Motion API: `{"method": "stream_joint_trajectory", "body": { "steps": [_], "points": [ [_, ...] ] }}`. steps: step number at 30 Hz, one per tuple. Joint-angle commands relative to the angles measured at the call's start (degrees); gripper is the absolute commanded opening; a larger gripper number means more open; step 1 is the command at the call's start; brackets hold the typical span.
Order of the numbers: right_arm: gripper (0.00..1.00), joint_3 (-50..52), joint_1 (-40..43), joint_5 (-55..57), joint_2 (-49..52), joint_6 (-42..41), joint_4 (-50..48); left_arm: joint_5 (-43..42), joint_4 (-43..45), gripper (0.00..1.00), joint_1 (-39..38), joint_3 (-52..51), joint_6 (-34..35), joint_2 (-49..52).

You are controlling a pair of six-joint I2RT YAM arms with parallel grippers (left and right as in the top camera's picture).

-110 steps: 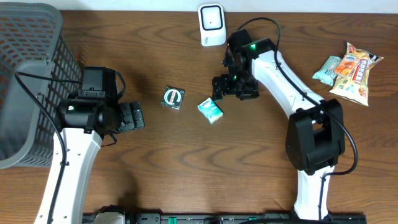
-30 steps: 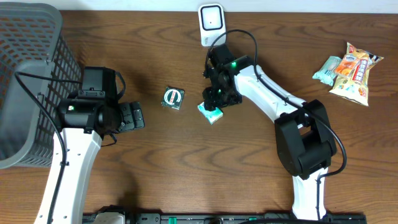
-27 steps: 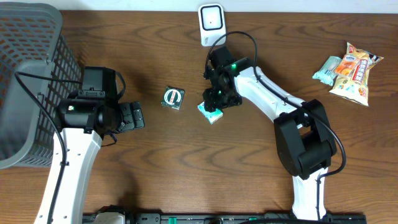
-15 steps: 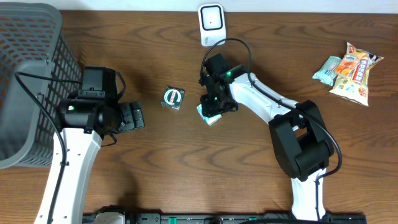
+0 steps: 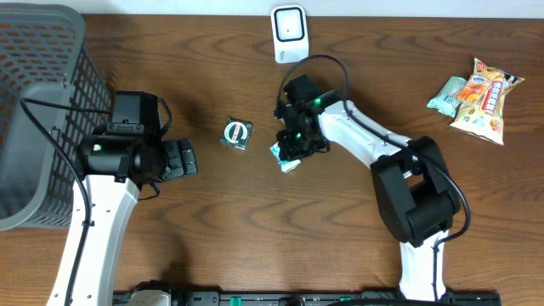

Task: Scan the item barcode

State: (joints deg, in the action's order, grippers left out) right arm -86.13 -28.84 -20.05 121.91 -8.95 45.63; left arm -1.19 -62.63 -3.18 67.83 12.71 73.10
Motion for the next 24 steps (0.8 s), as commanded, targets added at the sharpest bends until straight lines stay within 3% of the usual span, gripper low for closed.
{"method": "stream_joint_trajectory", "body": {
  "steps": [1, 6, 18, 24],
  "points": [
    [0.08, 0.3, 3.1, -7.0, 0.2, 0.6, 0.5, 0.3, -0.1, 0.98, -0.2, -0.3, 0.5, 0.2],
    [0.01, 0.0, 7.1, -21.2, 0.2, 4.3, 1.2, 0.3, -0.1, 0.98, -0.2, -0.3, 0.5, 0.2],
    [0.01, 0.0, 13.6, -50.3, 0.2, 17.0, 4.2, 0.3, -0.1, 0.98, -0.2, -0.3, 0.5, 0.2],
    [0.01, 0.0, 16.2, -57.0, 0.2, 17.9, 4.1, 0.3, -0.1, 0.98, -0.2, -0.3, 0.5, 0.2]
  ]
}}
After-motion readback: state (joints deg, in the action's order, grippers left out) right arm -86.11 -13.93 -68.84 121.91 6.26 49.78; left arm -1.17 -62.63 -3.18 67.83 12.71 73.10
